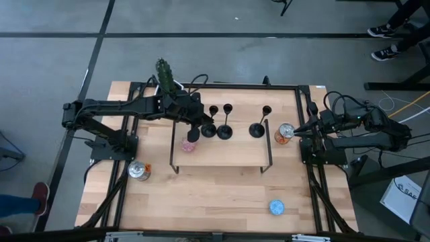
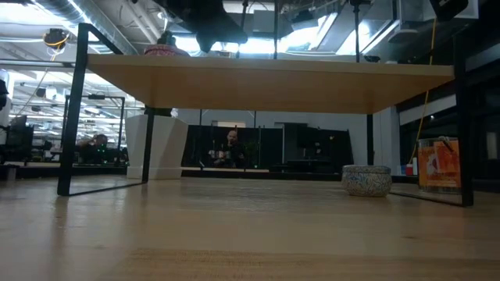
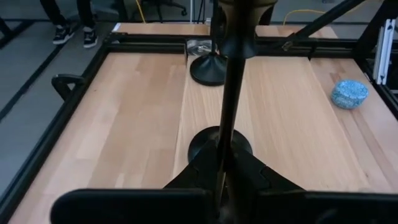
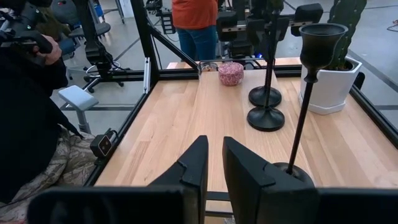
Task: Pick & Place candle stick holders
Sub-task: Adjust the black candle holders on the shelf
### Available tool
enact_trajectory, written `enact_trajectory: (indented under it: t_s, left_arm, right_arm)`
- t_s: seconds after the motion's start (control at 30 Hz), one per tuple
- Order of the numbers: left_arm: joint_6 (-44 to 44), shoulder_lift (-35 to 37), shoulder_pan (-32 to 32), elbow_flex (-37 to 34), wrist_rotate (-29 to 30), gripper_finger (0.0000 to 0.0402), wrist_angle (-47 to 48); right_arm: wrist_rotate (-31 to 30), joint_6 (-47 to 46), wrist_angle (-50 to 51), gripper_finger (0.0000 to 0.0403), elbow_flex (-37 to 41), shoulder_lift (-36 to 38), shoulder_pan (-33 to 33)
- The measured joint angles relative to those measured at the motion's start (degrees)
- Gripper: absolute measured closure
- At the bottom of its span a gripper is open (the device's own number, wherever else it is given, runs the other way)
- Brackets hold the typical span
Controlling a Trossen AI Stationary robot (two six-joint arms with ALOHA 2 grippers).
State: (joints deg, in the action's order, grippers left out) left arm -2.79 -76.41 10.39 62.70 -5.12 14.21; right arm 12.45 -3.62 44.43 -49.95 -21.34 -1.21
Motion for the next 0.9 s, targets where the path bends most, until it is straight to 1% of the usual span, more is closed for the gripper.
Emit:
enact_trajectory:
  t_s: [0.17, 0.33, 0.53, 0.9]
  left_arm:
    - [0.0, -0.9, 0.0, 0.0, -0.1, 0.0391, -1.4]
    - [0.3, -3.6, 0.1, 0.1, -4.0, 0.0391, -5.6]
    - [0.3, -5.4, 0.4, 0.2, -6.4, 0.0391, -9.1]
    - [-0.8, -6.2, 0.6, 0.0, -6.4, 0.0391, -11.7]
  right_arm:
    - [0.0, 0.0, 0.0, 0.0350, 0.0, 0.0, 0.0]
    - [0.0, 0.0, 0.0, 0.0350, 0.0, 0.0, 0.0]
    - [0.0, 0.0, 0.0, 0.0350, 0.0, 0.0, 0.0]
    - [0.1, 0.0, 0.0, 0.0350, 0.0, 0.0, 0.0]
